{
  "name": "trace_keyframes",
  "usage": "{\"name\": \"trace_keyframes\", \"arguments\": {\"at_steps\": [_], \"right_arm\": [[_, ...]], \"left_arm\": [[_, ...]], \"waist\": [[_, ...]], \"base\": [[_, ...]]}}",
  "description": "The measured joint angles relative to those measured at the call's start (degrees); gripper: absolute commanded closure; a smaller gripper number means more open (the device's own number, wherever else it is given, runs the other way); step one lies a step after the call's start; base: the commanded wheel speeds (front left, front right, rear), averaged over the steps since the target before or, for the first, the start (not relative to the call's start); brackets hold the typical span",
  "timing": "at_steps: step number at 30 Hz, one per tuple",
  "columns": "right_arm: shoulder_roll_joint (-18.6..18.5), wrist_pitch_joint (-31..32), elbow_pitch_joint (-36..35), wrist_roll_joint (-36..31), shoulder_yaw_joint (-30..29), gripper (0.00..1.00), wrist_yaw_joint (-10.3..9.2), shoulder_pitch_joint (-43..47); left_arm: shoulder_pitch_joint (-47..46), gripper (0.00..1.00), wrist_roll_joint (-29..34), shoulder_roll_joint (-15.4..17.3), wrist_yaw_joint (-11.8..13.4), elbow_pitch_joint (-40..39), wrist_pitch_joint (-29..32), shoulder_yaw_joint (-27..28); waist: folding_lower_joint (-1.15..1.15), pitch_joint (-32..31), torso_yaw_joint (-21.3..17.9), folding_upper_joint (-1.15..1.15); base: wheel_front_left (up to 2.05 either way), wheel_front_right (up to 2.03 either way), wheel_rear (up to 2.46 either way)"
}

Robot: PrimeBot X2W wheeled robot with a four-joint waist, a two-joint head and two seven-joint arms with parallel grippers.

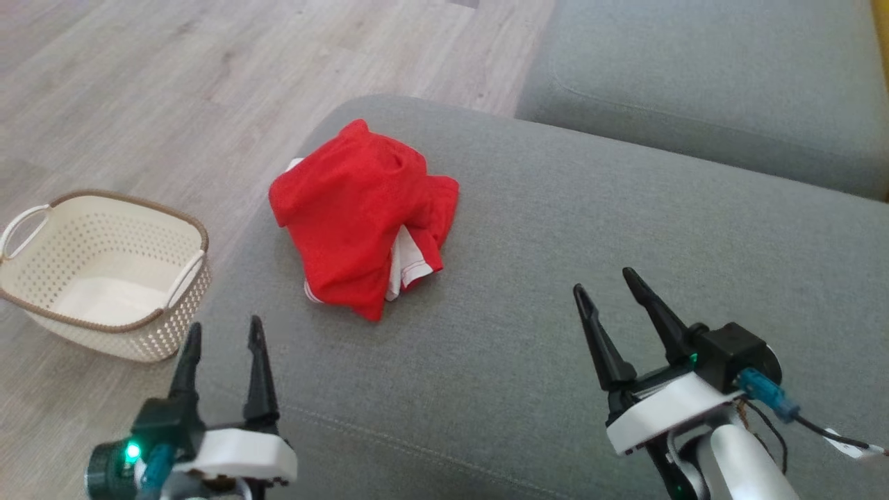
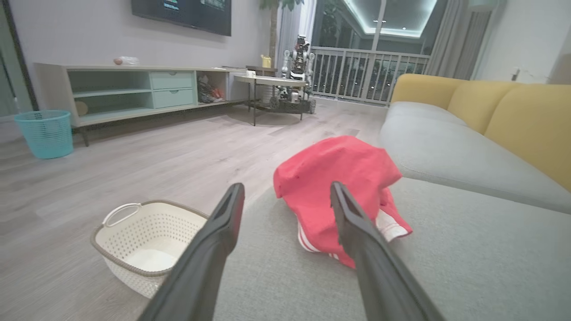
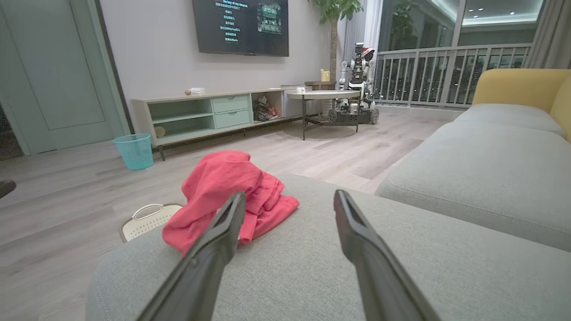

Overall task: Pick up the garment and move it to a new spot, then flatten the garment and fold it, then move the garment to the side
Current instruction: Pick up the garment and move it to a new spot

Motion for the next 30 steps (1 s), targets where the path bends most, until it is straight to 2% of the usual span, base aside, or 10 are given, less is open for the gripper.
{"name": "trace_keyframes", "arguments": {"at_steps": [11,15,21,27,30], "right_arm": [[0.0,-0.1,-0.1,0.3,0.2,0.0,0.0,0.0],[0.0,-0.1,-1.1,-1.2,-0.5,0.0,0.0,0.0],[0.0,0.7,-3.3,-4.6,-2.4,0.0,0.0,-0.9],[-0.7,2.9,-8.2,-6.7,-3.6,0.0,0.0,-4.2],[-1.8,3.6,-10.1,-6.7,-3.7,0.0,0.0,-5.3]], "left_arm": [[-0.1,0.0,0.0,0.0,-0.4,-0.7,0.0,1.5],[-0.8,0.0,-0.2,0.0,-1.6,-0.9,0.0,2.3],[-7.3,0.0,-1.7,1.0,-4.7,1.8,0.4,3.1],[-19.5,0.0,-7.3,2.5,-8.9,6.2,7.1,4.6],[-25.8,0.0,-7.7,4.1,-10.4,9.0,10.3,4.7]], "waist": [[0.0,1.0,-1.1,0.0],[0.0,2.8,-2.1,0.0],[0.0,7.4,-3.9,0.0],[0.0,13.5,-5.8,0.0],[0.0,16.6,-6.8,0.0]], "base": [[0.0,0.0,0.0],[0.0,0.0,0.0],[0.0,0.0,0.0],[0.0,0.0,0.0],[0.0,0.0,0.0]]}}
